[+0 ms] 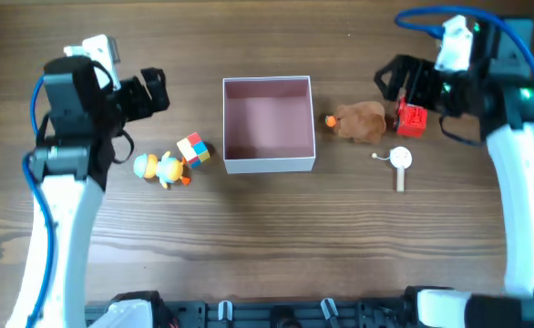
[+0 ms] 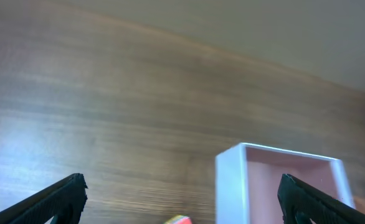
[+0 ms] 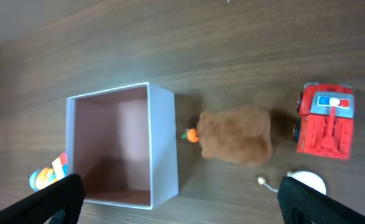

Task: Pack container
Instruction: 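Grasp the brown plush toy with the right gripper, then carry the plush toy into the box and release it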

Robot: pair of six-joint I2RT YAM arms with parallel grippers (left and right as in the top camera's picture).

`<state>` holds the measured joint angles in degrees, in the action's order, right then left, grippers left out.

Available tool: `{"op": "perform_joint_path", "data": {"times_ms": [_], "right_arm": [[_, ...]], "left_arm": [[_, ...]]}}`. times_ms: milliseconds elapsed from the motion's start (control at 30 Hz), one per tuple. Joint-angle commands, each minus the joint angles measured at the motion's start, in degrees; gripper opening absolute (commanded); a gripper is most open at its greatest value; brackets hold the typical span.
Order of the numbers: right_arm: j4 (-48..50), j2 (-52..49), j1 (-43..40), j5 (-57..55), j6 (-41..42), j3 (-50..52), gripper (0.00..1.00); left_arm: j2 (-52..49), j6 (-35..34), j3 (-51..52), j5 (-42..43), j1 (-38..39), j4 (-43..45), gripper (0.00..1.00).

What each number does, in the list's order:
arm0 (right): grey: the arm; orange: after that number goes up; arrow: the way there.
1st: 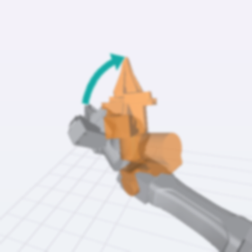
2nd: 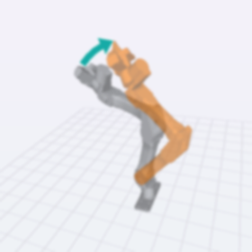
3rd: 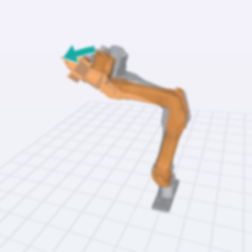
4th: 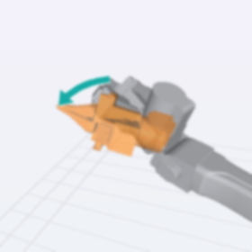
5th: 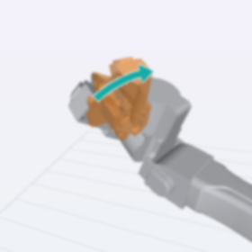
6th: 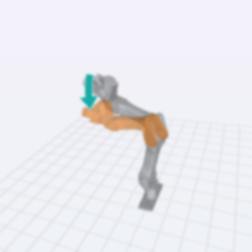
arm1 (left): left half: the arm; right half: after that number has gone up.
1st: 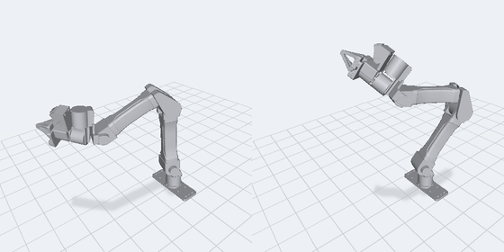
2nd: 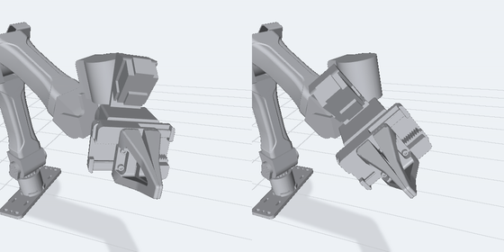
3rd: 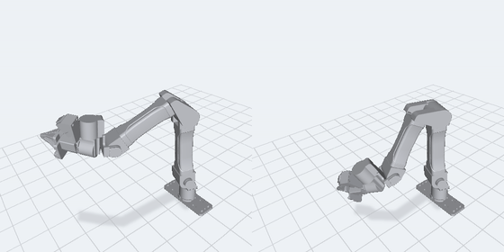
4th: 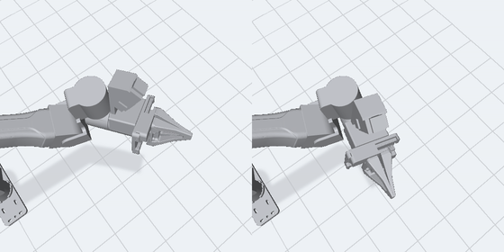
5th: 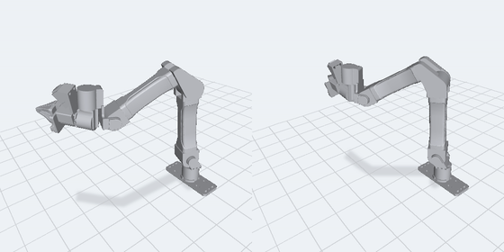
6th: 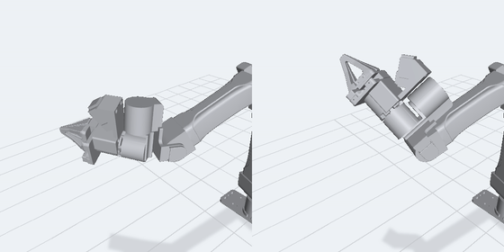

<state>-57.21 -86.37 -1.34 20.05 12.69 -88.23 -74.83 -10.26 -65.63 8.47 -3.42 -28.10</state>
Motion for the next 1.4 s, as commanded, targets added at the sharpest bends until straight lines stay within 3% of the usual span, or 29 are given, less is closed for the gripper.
{"op": "perform_joint_path", "data": {"times_ms": [0, 133, 233, 367, 500, 633, 733, 800, 833, 900, 1167, 1367], "right_arm": [[3.72, -4.83, 0.24, 4.48, -0.31, -1.44, 1.0], [3.32, -12.26, 4.81, -5.09, 1.11, -1.44, 0.99], [1.86, -18.73, 8.57, -17.33, 0.94, -1.44, 0.99], [1.29, -23.39, 9.07, -23.39, 2.58, -1.44, 1.0], [2.93, -25.79, 9.27, -22.43, 2.43, -1.31, 1.0], [4.57, -32.26, 10.73, -18.53, 3.91, -1.31, 0.78], [4.52, -32.92, 11.15, -18.53, 4.42, -1.31, 0.69], [4.07, -32.92, 11.15, -18.56, 4.42, -1.31, 0.49], [3.76, -32.92, 11.15, -18.56, 4.44, -1.31, 0.28], [2.91, -32.57, 11.15, -18.86, 4.44, -1.42, 0.05], [2.51, -14.1, 12.76, -20.44, 3.8, -1.57, 0.04], [6.16, -3.85, 24.11, -16.72, 3.96, -1.57, 0.04]], "left_arm": [[-5.84, 2.23, -1.25, 0.7, -3.8, -1.4, 1.0], [-10.58, 11.26, -1.25, -0.85, -4.48, -3.72, 1.0], [-12.2, 11.56, -1.25, -1.7, -4.48, -3.69, 1.0], [-12.2, 11.56, -1.22, -1.7, -4.48, -3.93, 1.0], [-12.2, 11.54, -1.25, -1.68, -4.48, -3.91, 1.0], [-12.2, 11.56, -1.25, -1.68, -4.48, -3.91, 1.0], [-12.2, 11.54, -1.22, -1.68, -4.48, -3.91, 1.0], [-12.2, 11.54, -1.25, -1.68, -4.48, -3.91, 1.0], [-12.2, 11.54, -1.25, -1.68, -4.48, -3.91, 1.0], [-12.2, 11.54, -1.25, -1.68, -4.48, -3.91, 1.0], [-12.2, 11.54, -1.22, -1.68, -4.48, -3.91, 1.0], [-12.2, 11.54, -1.22, -1.68, -4.48, -3.91, 1.0]]}}
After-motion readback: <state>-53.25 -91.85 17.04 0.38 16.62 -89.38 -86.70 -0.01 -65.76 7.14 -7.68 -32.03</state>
